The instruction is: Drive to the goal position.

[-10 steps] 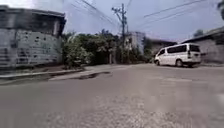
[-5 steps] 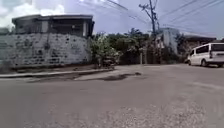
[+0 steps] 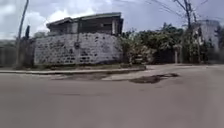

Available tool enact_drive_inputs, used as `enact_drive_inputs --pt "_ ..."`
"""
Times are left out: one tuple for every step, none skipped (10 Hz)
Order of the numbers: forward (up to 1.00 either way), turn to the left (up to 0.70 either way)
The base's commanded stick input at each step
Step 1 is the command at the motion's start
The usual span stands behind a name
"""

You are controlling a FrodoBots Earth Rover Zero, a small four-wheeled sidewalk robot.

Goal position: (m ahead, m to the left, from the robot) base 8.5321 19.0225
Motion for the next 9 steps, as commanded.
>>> enact_drive_inputs --pt "1.00 0.40" --pt "1.00 0.40" --pt "1.00 0.40" --pt "1.00 0.40" --pt "1.00 0.40" --pt "1.00 0.40" --pt "1.00 0.40" --pt "1.00 0.40" --pt "1.00 0.40"
